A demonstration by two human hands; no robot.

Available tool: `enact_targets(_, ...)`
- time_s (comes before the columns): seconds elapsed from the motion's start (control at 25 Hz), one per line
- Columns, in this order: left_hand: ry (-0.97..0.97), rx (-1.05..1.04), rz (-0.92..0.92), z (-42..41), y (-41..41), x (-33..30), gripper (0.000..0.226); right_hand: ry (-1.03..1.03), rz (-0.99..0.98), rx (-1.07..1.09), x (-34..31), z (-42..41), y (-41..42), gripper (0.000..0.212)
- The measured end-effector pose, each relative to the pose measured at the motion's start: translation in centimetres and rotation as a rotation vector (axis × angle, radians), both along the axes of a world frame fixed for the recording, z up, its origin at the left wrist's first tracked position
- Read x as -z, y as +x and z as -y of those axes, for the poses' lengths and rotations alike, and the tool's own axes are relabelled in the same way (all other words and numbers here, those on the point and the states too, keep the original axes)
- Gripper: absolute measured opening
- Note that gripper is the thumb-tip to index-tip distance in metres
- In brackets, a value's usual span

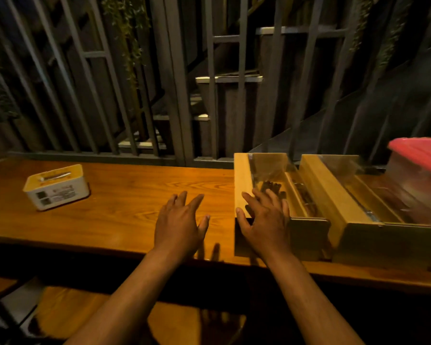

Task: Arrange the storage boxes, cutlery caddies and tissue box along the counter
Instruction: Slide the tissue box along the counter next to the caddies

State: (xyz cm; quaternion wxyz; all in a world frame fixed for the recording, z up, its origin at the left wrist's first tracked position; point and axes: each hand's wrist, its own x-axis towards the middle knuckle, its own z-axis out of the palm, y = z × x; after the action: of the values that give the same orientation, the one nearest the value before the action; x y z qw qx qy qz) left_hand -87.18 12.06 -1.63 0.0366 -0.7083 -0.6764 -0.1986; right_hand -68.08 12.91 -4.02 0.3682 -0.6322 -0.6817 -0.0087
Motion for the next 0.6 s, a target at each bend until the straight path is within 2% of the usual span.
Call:
enact_targets(0.2, 0.004, -0.118, 0.009, 3.0, -10.7, 0.8, 0.062, -0.005, 0.042, -0.130, 0.0, -0.5, -9.3, 0.047)
enact_targets(0.48, -0.017, -0.267, -0.017, 6.4, -29.7, 1.3, 0.062, 0.034, 0.045, -0.264, 0.4, -0.2, -30.2, 0.046)
enact_targets(0.6, -0.057, -0.328, -0.013, 7.3, -37.3, 2.0, 0.063, -0.030, 0.069, -0.302, 1.3, 0.2, -38.4, 0.045)
